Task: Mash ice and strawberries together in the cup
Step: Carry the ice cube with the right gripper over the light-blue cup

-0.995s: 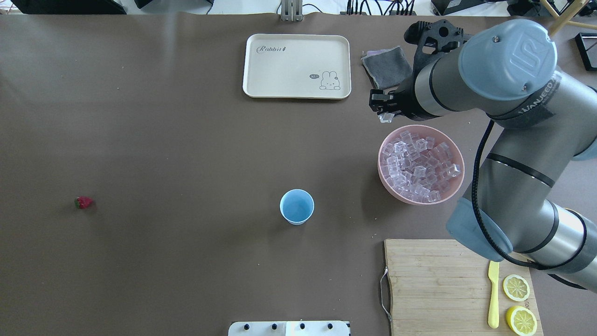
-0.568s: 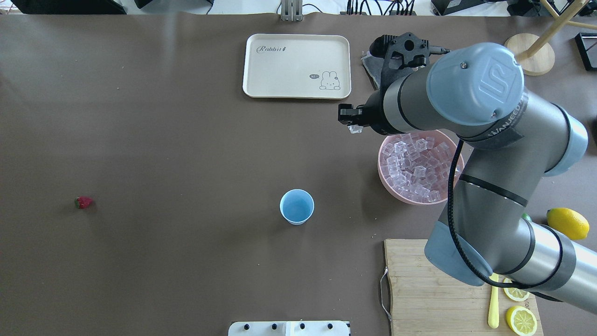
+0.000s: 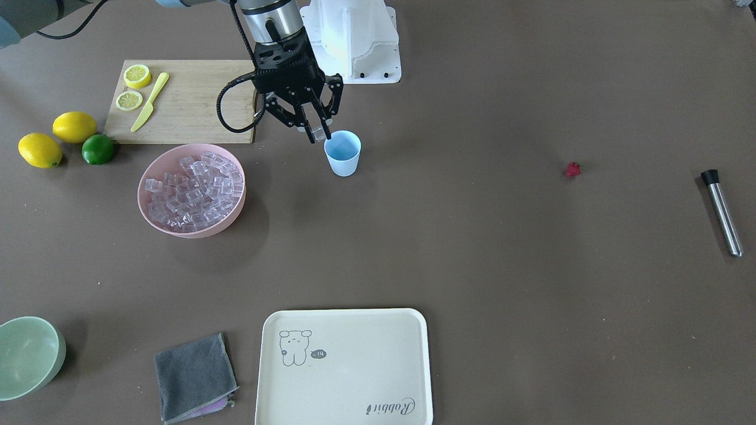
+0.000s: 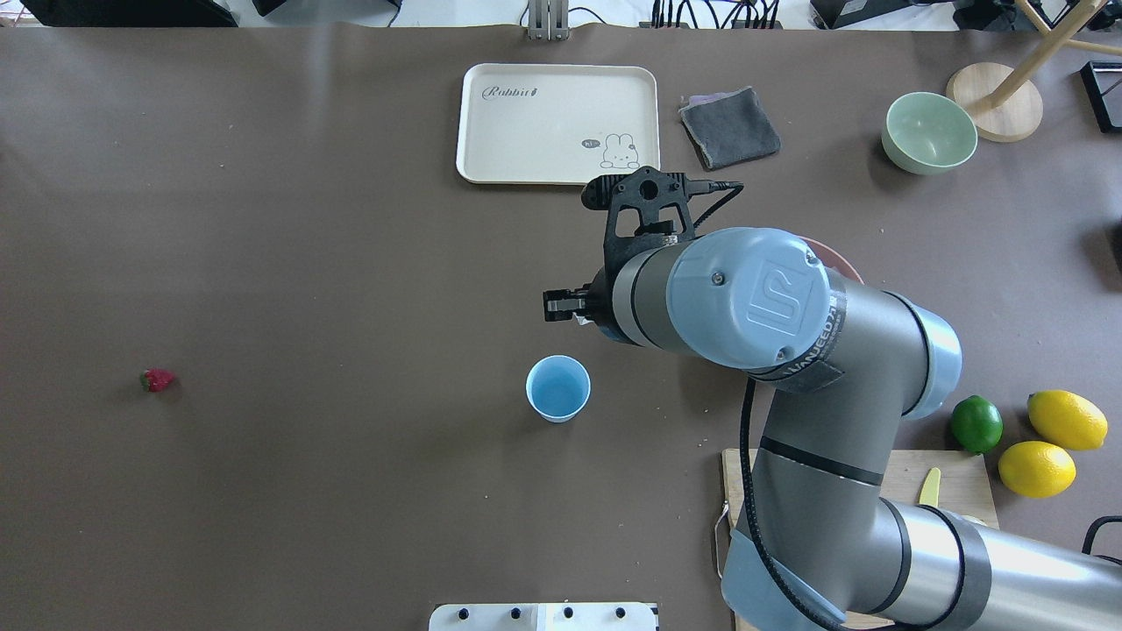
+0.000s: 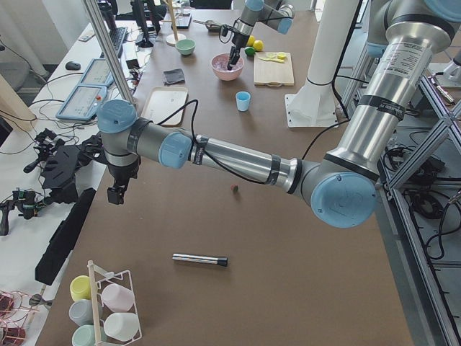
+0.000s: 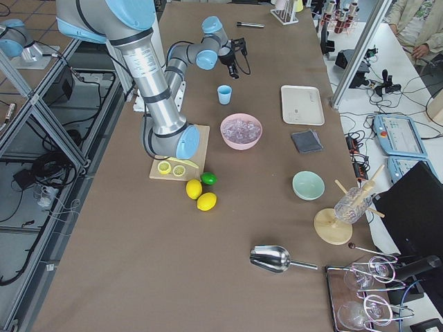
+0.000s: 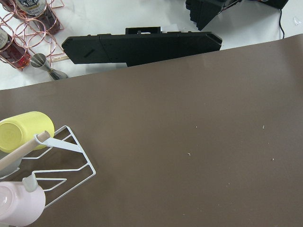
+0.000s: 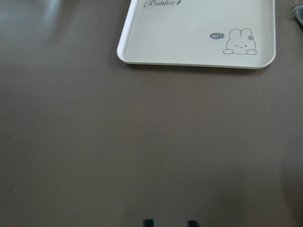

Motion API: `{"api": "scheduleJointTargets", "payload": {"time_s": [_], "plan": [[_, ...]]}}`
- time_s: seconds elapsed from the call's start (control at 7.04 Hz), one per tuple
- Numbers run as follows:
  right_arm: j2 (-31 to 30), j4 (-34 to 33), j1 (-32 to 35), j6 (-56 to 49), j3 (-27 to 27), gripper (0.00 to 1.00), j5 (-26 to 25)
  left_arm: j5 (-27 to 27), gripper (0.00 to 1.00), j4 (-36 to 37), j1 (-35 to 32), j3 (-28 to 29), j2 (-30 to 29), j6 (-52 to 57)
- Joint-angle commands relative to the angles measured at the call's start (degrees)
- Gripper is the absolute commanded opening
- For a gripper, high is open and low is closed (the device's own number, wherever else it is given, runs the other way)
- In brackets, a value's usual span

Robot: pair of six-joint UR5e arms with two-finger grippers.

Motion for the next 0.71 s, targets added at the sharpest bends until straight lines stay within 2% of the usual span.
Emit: {"api": "scheduleJointTargets", "payload": {"time_s": [0.0,0.14,0.43,0.57], "plan": [[0.71,1.22,-1.47,-0.70,-1.51,0.00,-0.67,-1.87,0.98,-0.01,0.06,0.02,0.10,0.07],[0.36,3.84,-1.39,-4.36,-3.43,0.00,-1.37,-1.87,0.98,-0.01,0.06,0.02,0.01,-0.02],[0.10,9.55,-1.73,-4.92,-7.91,0.00,-1.73,-1.96,0.98,-0.01,0.15,0.02,-0.07,0.06],[0.18,9.93,-1.74,-5.10,-8.54,0.00,-1.64,-1.96,0.98,-0.01,0.15,0.37,-0.07,0.07]]}}
